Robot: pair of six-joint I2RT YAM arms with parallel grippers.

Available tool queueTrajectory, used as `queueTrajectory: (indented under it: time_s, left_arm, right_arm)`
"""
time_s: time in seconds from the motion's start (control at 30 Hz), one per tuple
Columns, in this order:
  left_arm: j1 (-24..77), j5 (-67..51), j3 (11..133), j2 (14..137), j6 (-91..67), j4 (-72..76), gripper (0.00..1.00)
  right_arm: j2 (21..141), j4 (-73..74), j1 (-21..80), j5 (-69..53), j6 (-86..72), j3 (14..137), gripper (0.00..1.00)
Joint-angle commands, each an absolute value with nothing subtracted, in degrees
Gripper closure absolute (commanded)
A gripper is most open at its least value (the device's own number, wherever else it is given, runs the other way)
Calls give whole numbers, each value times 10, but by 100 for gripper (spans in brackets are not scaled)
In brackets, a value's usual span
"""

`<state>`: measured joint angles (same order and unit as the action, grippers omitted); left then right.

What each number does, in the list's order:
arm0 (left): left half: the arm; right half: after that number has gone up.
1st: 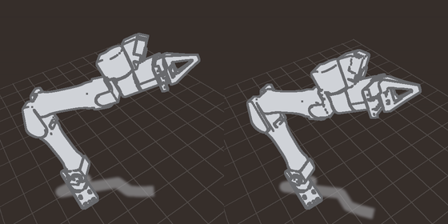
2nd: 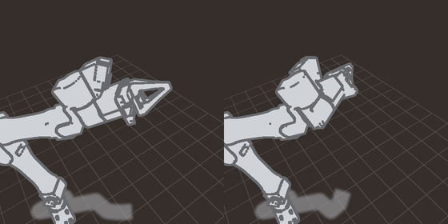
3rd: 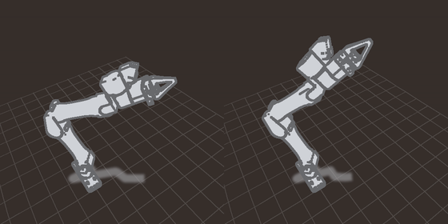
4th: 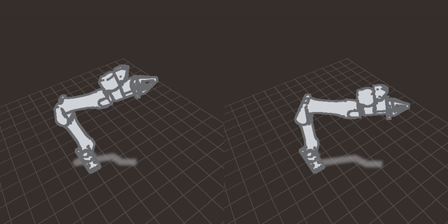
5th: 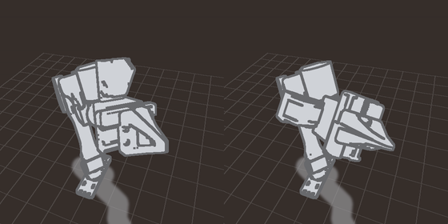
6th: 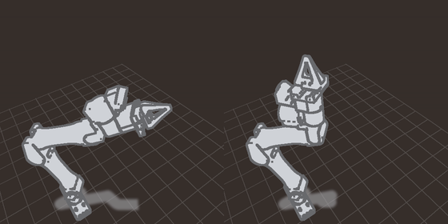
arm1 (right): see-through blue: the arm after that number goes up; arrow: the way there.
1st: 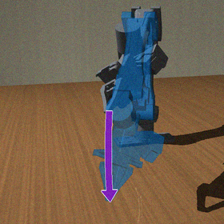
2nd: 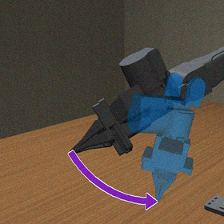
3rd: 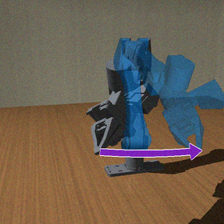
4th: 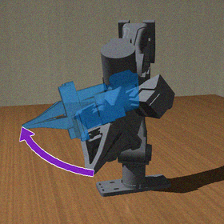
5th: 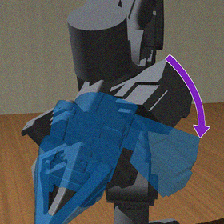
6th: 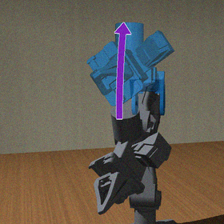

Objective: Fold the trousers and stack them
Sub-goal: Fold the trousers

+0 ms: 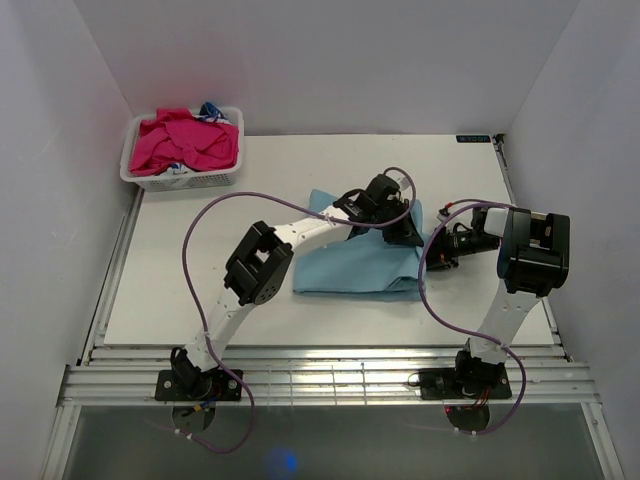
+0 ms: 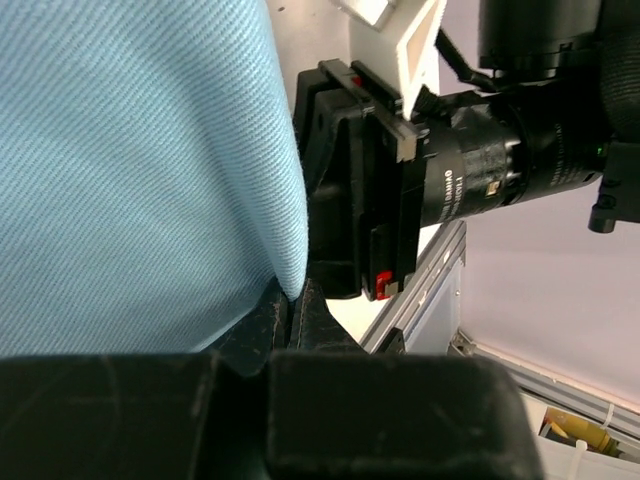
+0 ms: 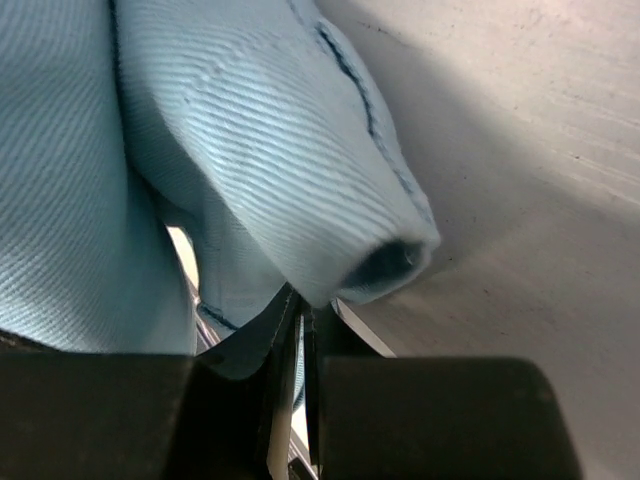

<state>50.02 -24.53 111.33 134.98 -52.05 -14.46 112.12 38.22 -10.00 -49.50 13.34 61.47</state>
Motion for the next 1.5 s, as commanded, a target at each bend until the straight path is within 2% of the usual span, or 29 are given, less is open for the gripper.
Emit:
queueTrajectory:
  time_s: [0.0,0.17,0.2,0.27,0.3,0.33,0.37,0.4,0.47,0.5,0.63,0.67,0.77,0.8,0.9,1.0,1.1,1.2,1.3,1.33,1.37,1.4,1.47]
  left_arm:
    - [519,-257,1147,1361,-538,-89,100]
    - [522,-269,1139,1382,-532,-77,100]
    - [522,-272,1131,1383,-532,-76,81]
    - [519,-280,1122,1371,-522,-78,68]
    - [516,-278,1100,1361,-513,-82,62]
    - [505,-275,1082,1346,-497,-78,47]
    - [497,-274,1062,1310,-492,-75,42]
    - [487,-274,1043,1290,-486,-70,38]
    - [457,-283,1002,1234,-459,-79,31]
    - [447,-289,994,1216,-446,-96,28]
    - [385,-337,984,1130,-356,-162,13]
    - [374,-353,984,1112,-309,-178,3]
    - [329,-369,996,1060,-217,-275,2]
    - [320,-353,1004,1043,-160,-342,2]
    - [284,-297,1004,1010,-54,-434,2]
    - [206,-340,996,976,-17,-499,2]
    - [123,-371,977,939,20,-534,2]
    - [77,-353,947,899,43,-539,2]
    - [62,-455,908,880,68,-530,2]
    - [62,-489,884,875,67,-510,3]
    - [62,-529,874,869,49,-488,8]
    - [62,-601,858,859,17,-412,10]
    - [69,-639,788,847,-127,-291,13]
  right_arm:
    - [1117,396,-94,-511,142,634,92]
    - [1116,404,-94,-500,143,654,92]
    - [1114,416,-94,-494,150,660,92]
    - [1112,436,-97,-462,160,685,88]
    - [1106,447,-100,-450,166,695,81]
    - [1100,473,-113,-429,185,703,76]
    - [1094,482,-121,-413,190,718,71]
    - [1081,489,-131,-398,196,727,59]
    - [1070,526,-161,-366,227,768,47]
    - [1062,540,-169,-354,237,786,38]
    - [1035,610,-180,-363,280,866,21]
    - [1029,637,-176,-380,286,877,17]
    - [1009,674,-131,-440,280,914,0]
    - [1002,670,-113,-446,272,918,7]
    - [960,605,-19,-417,238,900,9]
    - [933,530,95,-356,215,854,10]
    - [936,467,140,-304,187,778,10]
    - [953,405,156,-234,163,708,10]
    - [945,367,153,-235,179,654,10]
    - [940,368,149,-267,185,649,10]
    - [924,381,142,-295,201,648,10]
    - [917,394,127,-328,212,656,10]
    - [889,415,106,-411,229,673,10]
